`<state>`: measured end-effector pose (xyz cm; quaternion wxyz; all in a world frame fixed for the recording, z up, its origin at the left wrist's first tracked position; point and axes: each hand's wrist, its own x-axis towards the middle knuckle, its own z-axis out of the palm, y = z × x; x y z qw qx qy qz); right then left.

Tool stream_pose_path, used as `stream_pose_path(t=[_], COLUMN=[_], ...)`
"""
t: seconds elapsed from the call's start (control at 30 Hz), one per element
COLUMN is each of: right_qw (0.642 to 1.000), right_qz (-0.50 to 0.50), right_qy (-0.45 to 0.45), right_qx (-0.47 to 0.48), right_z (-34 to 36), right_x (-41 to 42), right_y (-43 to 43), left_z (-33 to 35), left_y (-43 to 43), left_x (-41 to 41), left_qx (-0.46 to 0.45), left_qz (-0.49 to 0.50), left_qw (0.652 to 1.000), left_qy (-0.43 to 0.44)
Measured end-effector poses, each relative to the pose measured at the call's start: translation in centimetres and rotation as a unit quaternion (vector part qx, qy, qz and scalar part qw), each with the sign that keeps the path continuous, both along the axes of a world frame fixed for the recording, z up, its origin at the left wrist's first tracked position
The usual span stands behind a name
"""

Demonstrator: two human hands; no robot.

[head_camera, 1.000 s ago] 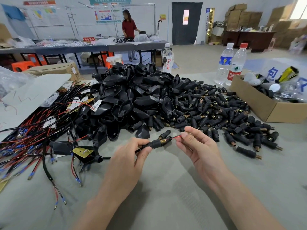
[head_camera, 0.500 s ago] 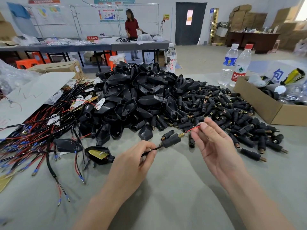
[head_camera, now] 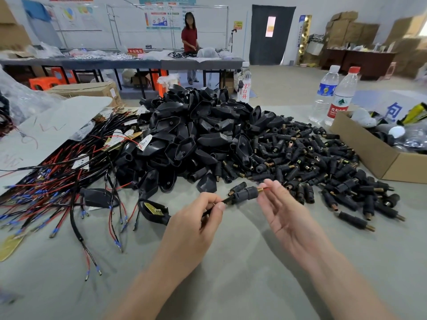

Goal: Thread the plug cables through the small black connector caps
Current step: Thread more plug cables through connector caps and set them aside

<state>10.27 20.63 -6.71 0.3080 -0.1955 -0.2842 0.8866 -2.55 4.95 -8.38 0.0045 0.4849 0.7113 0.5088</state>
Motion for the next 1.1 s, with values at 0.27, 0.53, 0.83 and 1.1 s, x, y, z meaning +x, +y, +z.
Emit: stream_pose_path(t=[0.27,0.53,0.83,1.1], right_qw=[0.994,0.996,0.993,0.992], right_qz=[0.090,0.076,0.095,0.108], right_qy=[-0.018,0.010,0.031,0.003], right_qx=[0.053,0.037,0.059,0.069], right_z=[-0.3,-0.4,-0.6,-0.9], right_x=[-0.7,-0.8,-0.7,-0.7], right_y=[-1.4,-1.2,-1.1,-1.3], left_z=[0.0,0.2,0.3,0.3], left_y=[-0.2,-0.3,-0.4,-0.4], left_x=[-0.1,0.1,0.2,0.1], left_qx=[-0.028,-0.031,-0.028,-0.013], left_qz=[0.042,0.067,0.069,0.053], left_qw=[0.995,0.987,0.989,0.987], left_qy=[0.091,0.142,0.127,0.153])
